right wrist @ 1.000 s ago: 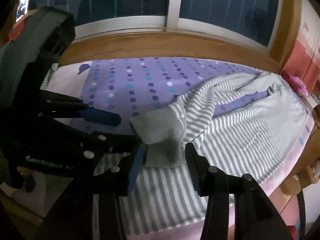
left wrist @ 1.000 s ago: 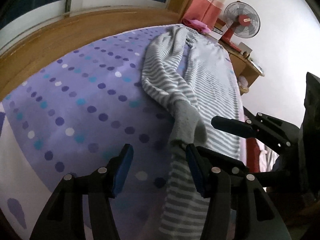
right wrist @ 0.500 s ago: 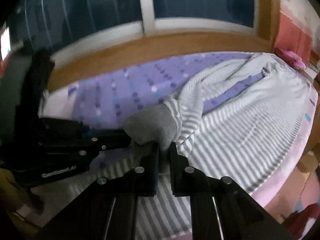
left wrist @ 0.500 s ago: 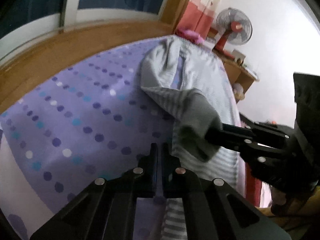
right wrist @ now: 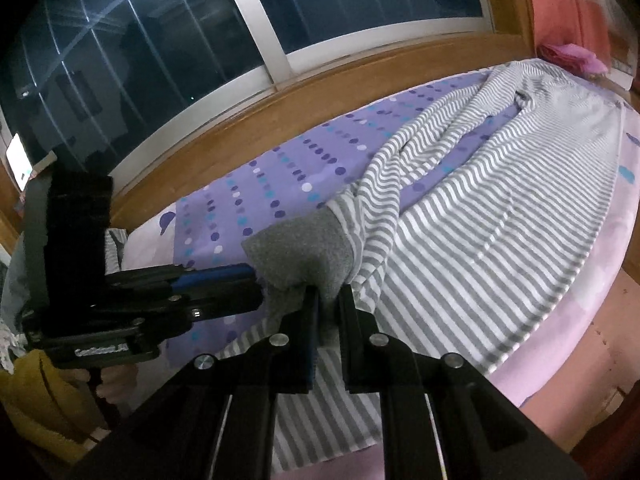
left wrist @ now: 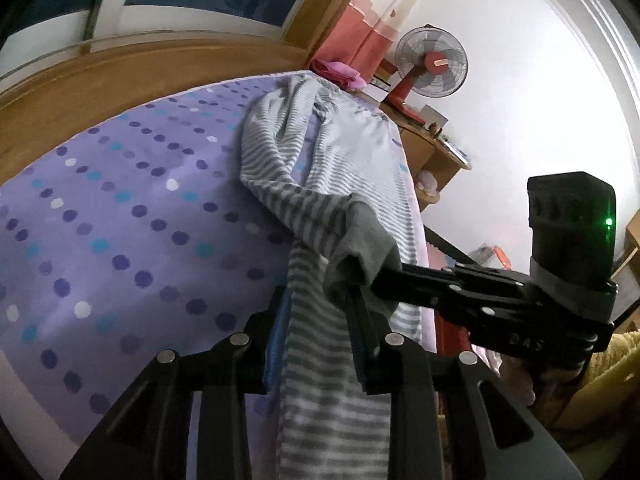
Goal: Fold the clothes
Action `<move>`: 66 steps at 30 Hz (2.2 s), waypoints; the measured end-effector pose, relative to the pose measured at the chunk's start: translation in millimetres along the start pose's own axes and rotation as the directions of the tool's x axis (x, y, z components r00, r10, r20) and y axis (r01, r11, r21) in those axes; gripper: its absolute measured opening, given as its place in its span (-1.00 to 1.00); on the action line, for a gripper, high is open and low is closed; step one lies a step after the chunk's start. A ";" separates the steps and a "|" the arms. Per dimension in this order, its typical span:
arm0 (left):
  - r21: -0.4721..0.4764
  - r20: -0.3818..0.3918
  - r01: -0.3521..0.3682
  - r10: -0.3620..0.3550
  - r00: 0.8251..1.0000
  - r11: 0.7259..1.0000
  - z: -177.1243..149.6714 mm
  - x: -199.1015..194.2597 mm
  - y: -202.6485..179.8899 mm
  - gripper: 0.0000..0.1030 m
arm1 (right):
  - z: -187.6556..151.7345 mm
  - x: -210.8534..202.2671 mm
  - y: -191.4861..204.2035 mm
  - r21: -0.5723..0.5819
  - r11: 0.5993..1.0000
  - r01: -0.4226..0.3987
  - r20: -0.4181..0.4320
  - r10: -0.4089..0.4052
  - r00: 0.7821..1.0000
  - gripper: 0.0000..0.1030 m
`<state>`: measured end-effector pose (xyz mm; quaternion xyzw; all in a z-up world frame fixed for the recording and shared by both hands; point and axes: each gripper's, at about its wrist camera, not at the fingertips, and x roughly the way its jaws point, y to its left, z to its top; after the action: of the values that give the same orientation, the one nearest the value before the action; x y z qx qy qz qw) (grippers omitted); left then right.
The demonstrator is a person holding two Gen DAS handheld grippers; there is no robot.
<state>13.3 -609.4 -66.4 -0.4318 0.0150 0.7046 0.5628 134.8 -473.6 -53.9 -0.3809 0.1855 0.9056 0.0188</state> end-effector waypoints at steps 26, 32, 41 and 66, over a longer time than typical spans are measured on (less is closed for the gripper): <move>-0.200 0.078 -0.434 0.455 0.887 0.879 -34.3 -81.5 70.2 -0.97 | -6.3 27.0 85.2 -0.369 0.928 -0.055 -0.119 0.012 0.993 -0.84; -0.218 0.074 -0.421 0.445 0.892 0.881 -37.8 -73.3 79.1 -0.97 | 34.6 70.9 50.2 -0.097 0.992 -0.079 -0.227 0.055 0.972 -0.09; -0.214 0.075 -0.399 0.423 0.903 0.891 -40.3 -68.2 82.4 -0.97 | 75.0 124.7 15.7 0.363 0.927 -0.097 -0.245 0.195 0.950 -0.09; -0.200 0.145 -0.622 0.651 0.745 0.757 -34.8 -91.1 95.6 -0.96 | 75.1 111.6 58.9 0.305 0.941 -0.148 -0.220 0.221 0.950 -0.93</move>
<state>-43.8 -733.1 -75.7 -0.3633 0.0545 0.8943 0.2553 -5.9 -514.1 -64.6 -0.4665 0.3500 0.8115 -0.0359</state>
